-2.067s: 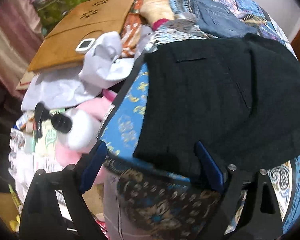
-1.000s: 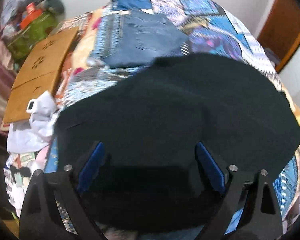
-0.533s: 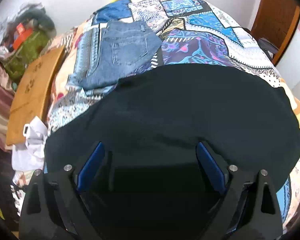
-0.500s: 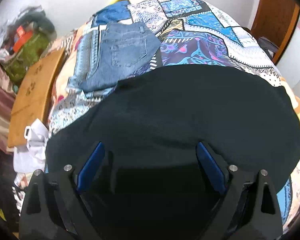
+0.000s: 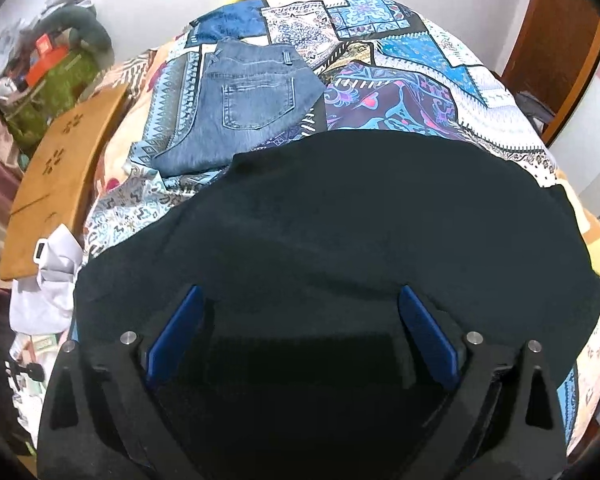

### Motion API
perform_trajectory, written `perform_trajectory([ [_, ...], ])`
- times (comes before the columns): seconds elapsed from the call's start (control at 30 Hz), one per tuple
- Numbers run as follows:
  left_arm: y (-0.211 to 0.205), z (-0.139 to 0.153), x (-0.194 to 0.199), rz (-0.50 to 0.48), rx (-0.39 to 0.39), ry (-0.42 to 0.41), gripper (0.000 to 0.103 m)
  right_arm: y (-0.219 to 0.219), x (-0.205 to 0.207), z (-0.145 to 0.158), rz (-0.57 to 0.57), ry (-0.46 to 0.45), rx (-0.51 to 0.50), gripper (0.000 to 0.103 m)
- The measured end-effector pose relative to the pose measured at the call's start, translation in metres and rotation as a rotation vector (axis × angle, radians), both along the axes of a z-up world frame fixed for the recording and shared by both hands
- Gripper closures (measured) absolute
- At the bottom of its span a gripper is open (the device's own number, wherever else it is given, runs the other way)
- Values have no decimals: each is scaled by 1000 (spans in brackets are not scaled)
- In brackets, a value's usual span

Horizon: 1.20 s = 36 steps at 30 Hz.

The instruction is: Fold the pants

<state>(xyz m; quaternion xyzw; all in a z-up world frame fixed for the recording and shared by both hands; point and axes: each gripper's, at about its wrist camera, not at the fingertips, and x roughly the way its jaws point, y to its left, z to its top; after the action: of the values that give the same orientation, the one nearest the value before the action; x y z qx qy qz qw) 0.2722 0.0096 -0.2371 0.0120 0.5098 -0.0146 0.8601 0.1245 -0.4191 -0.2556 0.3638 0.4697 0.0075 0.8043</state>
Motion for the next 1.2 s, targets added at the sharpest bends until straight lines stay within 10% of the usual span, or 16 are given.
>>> perform_trajectory([
  [0.23,-6,16,-6,-22,0,-31,4,-2,-5,22,11,-66,-89,93],
  [0.87,-5,71,-48,-71,-37,-180,4,62,28,206,152,-495,-251,94],
  [1.2,27,84,-76,-34,-57,-229,4,177,55,213,412,-552,-238,94],
])
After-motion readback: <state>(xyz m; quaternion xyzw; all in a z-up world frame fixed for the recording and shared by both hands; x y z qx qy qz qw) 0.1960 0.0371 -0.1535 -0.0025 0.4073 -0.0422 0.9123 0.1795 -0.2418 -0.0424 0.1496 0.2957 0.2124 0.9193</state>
